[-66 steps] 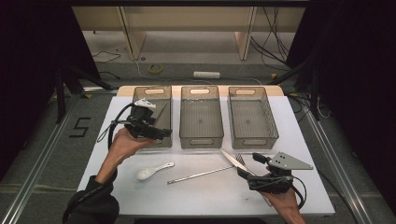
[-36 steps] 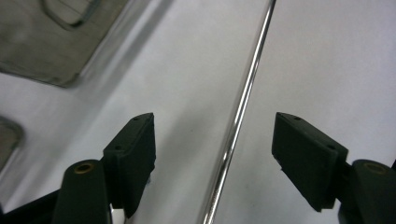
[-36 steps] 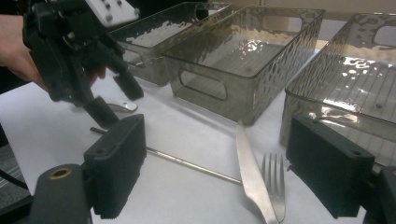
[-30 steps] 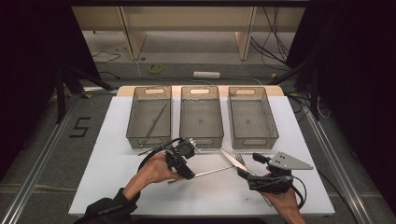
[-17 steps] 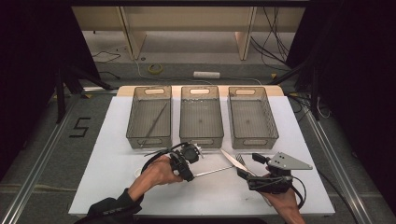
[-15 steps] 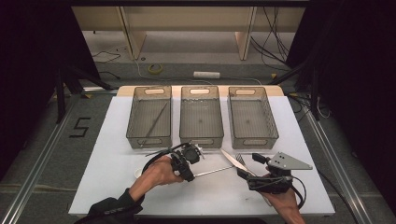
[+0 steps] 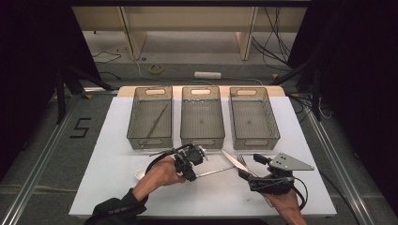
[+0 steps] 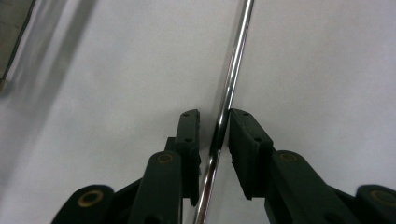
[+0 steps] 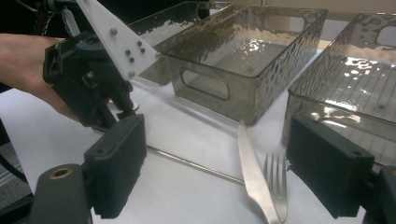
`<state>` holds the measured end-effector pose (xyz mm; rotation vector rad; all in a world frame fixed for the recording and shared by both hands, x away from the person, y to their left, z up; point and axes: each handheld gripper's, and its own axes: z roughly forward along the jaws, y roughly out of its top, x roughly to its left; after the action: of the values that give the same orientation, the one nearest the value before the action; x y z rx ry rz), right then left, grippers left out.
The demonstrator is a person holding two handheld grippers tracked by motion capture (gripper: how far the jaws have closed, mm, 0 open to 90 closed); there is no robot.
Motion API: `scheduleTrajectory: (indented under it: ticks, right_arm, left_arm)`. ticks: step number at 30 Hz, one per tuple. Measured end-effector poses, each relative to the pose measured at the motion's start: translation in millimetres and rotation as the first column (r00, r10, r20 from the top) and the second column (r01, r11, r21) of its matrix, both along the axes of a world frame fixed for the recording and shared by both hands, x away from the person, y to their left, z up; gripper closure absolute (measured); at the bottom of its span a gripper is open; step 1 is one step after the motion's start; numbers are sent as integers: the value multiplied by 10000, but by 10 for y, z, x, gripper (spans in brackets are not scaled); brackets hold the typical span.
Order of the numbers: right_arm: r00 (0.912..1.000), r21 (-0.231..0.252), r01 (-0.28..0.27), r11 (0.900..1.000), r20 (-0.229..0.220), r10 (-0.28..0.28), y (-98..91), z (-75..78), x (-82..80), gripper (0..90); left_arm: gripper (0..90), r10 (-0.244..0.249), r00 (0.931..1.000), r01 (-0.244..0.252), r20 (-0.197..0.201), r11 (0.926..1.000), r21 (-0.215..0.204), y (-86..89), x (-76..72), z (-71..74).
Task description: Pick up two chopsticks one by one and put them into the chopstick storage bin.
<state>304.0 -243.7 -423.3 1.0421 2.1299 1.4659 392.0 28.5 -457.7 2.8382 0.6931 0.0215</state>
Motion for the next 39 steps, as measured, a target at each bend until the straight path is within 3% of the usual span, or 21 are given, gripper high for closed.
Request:
scheduleTrajectory:
  ticks: [10,15,30,39]
  right_arm:
    - [10000,-3,28,10000,-38,-28,3,-2,2,214]
    - [10000,5,30,10000,-37,-30,3,-3,3,214]
    - [10000,-4,25,10000,-28,-25,-9,1,3,216]
    - [10000,5,65,10000,-46,-65,-13,-2,6,216]
  left_arm:
    - [788,-301,9995,298,103,9994,200,-25,-12,-1]
    - [835,-423,9990,421,114,9990,168,-30,-21,-4]
    - [846,-451,9989,452,137,9990,-39,12,-18,1]
    - [848,-172,9996,173,211,9998,-52,204,12,67]
